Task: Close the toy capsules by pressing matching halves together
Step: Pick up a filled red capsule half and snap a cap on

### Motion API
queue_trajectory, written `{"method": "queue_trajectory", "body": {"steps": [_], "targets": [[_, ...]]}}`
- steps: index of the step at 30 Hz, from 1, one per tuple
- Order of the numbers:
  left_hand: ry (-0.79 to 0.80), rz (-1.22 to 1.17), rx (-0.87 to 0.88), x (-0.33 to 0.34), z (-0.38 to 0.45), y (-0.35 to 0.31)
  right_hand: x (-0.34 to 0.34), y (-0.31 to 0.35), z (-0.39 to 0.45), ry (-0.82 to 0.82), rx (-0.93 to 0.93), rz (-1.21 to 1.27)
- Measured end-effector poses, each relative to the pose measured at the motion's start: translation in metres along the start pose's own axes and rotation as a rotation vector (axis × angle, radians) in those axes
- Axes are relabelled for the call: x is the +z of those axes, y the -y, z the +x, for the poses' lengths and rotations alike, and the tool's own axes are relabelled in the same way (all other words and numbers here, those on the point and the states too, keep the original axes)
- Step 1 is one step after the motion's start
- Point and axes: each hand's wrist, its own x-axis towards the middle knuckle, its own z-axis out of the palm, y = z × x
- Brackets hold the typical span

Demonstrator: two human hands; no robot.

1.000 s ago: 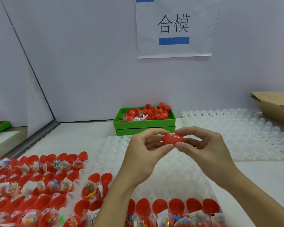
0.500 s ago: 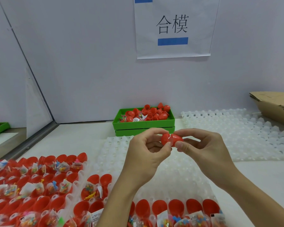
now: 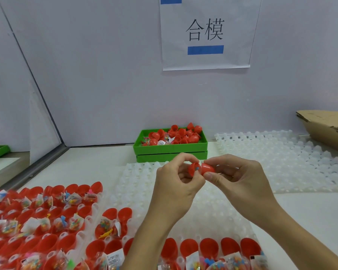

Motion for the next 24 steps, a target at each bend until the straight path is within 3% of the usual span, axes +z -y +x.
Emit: {"method": "queue_trajectory", "body": {"steps": [6,11,14,24], "targets": [[-0.019,-0.102,-0.064,0.004,-0.002,-0.001,-0.001,-0.004,0.001,-0.025,-0.025,-0.064],[0.084,-0.325,-0.137,0.001,-0.001,-0.004,-0.007,-0.004,0.002,-0.08,-0.051,-0.102],[0.12,-0.284,-0.107,0.0,-0.002,-0.005,-0.008,0.0,0.003,-0.09,-0.055,-0.096],[-0.001,-0.185,-0.044,-0.006,0.002,-0.007,-0.009,0.006,0.003,0.036,-0.005,-0.001]]}}
